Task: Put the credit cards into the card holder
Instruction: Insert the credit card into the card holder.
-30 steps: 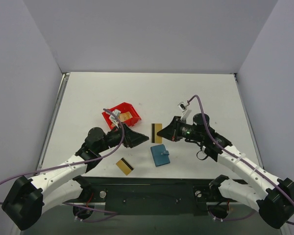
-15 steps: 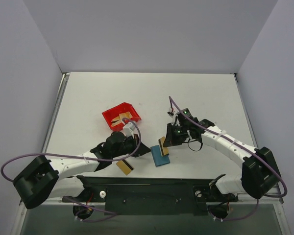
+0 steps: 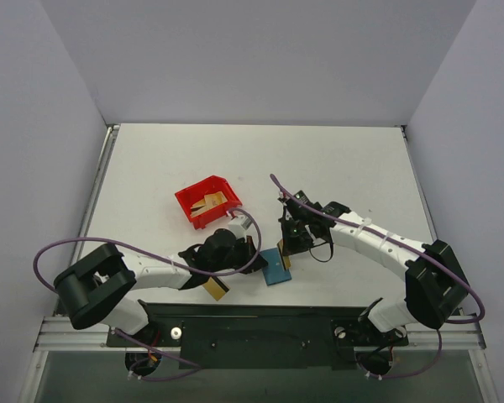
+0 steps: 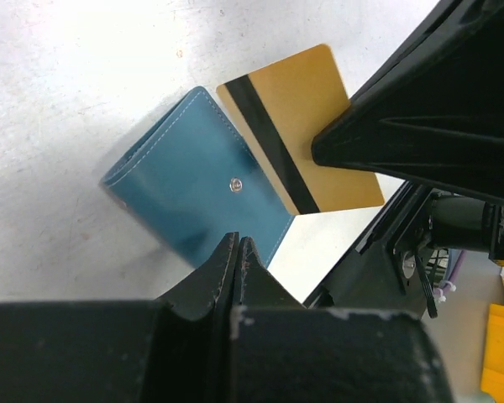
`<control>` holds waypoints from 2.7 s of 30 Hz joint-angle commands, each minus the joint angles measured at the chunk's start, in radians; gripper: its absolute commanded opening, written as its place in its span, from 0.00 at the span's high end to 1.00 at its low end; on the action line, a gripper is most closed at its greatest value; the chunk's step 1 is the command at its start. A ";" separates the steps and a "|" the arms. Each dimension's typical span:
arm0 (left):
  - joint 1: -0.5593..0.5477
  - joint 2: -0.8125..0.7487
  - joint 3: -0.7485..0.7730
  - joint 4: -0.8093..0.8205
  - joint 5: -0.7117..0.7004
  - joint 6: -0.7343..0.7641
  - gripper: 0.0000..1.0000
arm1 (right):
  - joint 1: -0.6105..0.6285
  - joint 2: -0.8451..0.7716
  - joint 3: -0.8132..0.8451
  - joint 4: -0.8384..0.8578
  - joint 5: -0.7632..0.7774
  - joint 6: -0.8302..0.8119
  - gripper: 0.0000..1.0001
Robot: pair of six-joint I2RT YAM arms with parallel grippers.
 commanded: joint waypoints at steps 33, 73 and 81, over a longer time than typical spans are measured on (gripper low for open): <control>-0.012 0.130 0.042 0.079 -0.007 -0.004 1.00 | -0.058 0.009 -0.079 0.021 -0.036 -0.043 1.00; -0.009 0.109 -0.058 0.083 -0.050 -0.020 1.00 | -0.101 -0.081 -0.156 0.239 -0.354 0.072 1.00; -0.009 0.153 -0.069 0.111 -0.044 -0.021 1.00 | -0.030 0.010 -0.141 0.302 -0.328 0.096 1.00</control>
